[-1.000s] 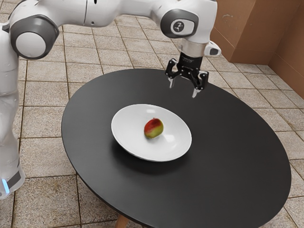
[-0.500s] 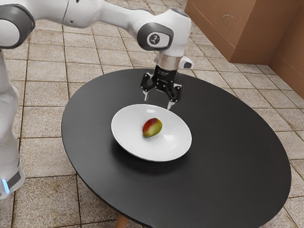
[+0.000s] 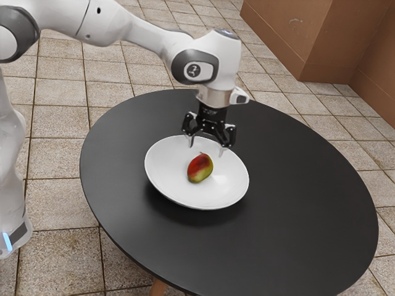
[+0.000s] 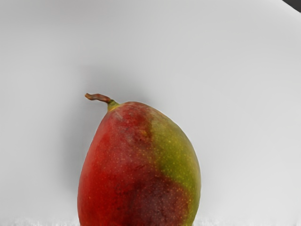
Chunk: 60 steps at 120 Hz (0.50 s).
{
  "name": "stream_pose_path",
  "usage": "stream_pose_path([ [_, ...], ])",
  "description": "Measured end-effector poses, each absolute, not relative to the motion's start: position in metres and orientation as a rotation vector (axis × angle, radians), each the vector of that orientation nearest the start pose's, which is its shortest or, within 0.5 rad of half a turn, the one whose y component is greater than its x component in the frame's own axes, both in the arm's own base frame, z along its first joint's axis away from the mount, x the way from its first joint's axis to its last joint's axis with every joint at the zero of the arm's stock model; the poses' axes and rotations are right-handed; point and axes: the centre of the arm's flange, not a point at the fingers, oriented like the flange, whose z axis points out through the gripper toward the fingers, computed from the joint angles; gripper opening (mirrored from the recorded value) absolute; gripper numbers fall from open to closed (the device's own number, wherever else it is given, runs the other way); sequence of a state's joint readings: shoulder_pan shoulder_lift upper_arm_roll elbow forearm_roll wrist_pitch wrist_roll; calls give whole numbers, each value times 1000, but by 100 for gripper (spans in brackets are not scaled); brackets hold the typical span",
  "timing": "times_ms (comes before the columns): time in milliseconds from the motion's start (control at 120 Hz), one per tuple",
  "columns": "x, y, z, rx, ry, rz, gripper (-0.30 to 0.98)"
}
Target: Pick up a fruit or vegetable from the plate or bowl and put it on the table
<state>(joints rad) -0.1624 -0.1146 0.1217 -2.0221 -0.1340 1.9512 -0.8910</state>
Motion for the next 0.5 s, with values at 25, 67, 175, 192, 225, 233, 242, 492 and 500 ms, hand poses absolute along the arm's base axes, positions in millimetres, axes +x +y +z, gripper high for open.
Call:
stream_pose_path([
  [25, 528, -28, 505, -2961, -1431, 38, 69],
  [67, 529, -27, 505, -2960, -1444, 34, 69],
  [175, 528, -22, 502, -2952, -1476, 39, 69],
  [192, 527, -22, 499, -2951, -1479, 47, 69],
  [225, 524, -23, 494, -2948, -1482, 67, 69],
  [233, 523, -23, 492, -2947, -1483, 71, 69],
  [242, 522, -24, 491, -2947, -1483, 75, 69],
  [492, 513, -38, 468, -2945, -1473, 124, 69],
  [500, 513, -38, 468, -2944, -1474, 124, 69],
])
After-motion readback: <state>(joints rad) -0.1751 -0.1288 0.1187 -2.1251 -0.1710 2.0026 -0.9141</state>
